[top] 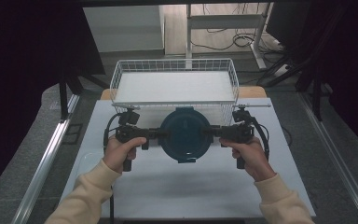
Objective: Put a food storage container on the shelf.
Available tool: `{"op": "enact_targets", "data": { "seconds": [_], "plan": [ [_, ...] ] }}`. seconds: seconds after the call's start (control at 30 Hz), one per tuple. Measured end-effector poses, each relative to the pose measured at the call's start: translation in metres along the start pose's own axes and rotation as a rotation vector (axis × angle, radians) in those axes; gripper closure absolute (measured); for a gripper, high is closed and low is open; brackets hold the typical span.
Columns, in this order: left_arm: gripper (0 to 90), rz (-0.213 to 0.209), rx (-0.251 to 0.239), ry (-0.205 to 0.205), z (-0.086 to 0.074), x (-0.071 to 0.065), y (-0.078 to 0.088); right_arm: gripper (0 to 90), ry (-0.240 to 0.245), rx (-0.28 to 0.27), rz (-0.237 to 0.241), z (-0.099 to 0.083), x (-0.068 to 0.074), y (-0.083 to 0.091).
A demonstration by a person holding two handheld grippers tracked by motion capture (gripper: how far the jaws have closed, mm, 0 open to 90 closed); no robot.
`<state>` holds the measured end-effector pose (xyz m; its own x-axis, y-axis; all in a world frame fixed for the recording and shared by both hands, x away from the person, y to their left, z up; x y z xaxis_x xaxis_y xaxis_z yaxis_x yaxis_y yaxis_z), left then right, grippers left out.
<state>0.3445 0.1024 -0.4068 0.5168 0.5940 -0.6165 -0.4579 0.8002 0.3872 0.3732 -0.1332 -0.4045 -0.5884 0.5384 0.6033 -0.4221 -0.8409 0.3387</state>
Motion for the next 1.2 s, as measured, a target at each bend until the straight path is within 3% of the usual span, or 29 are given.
{"op": "enact_targets", "data": {
  "seconds": [0.53,1.2],
  "plan": [
    [46.1,-0.002,-0.021,-0.008,0.031,-0.003,0.007,42.5,0.023,-0.008,0.006,0.03,0.008,-0.003],
    [45.7,-0.002,-0.034,0.0,0.056,0.001,0.01,42.6,0.045,-0.015,0.009,0.055,0.012,-0.012]
  ]
}}
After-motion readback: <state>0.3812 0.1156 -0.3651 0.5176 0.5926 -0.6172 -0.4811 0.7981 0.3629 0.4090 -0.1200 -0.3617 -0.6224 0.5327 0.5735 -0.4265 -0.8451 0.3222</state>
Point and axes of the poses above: each handheld gripper's, and its own axes: y roughly backward along the jaws, z roughly out of its top, x roughly to its left, the point moved 6 cm from there along -y, roughly forward along the jaws, and after that the axes turned 9 degrees about -x, right-handed, at the moved point
